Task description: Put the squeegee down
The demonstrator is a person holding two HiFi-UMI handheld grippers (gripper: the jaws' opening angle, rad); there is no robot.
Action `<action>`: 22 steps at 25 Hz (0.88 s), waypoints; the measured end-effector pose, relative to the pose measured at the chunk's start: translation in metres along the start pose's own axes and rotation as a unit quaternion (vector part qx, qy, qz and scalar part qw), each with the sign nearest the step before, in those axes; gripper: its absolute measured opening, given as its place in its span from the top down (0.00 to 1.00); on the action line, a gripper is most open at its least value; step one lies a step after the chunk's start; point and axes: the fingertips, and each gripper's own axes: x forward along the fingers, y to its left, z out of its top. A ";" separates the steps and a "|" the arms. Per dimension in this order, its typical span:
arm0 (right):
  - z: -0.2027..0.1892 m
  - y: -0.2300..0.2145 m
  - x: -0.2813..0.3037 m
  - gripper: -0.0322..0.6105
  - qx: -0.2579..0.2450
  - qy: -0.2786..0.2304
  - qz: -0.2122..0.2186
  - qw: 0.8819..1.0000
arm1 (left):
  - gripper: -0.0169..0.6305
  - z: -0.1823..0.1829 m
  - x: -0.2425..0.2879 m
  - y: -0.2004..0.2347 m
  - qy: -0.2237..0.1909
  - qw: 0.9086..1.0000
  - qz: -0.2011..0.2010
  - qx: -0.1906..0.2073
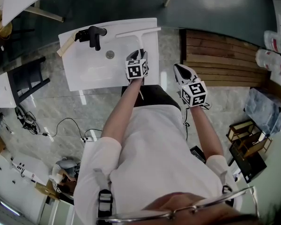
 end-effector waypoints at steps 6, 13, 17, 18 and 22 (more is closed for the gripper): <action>-0.002 0.005 -0.013 0.94 -0.009 -0.010 0.000 1.000 | 0.73 0.000 -0.018 -0.001 -0.017 1.000 0.004 0.006; 0.000 0.015 -0.025 0.94 -0.024 -0.027 0.003 0.999 | 0.73 0.006 -0.047 0.000 -0.051 0.999 0.007 0.013; -0.004 0.020 -0.034 0.94 -0.026 -0.033 0.003 0.999 | 0.73 0.010 -0.071 -0.004 -0.072 0.997 0.005 0.024; -0.005 0.021 -0.035 0.94 -0.026 -0.034 0.002 0.999 | 0.73 0.012 -0.078 -0.006 -0.078 0.997 0.004 0.028; -0.006 0.028 -0.042 0.94 -0.027 -0.041 -0.001 0.999 | 0.73 0.017 -0.108 -0.011 -0.100 0.994 -0.006 0.038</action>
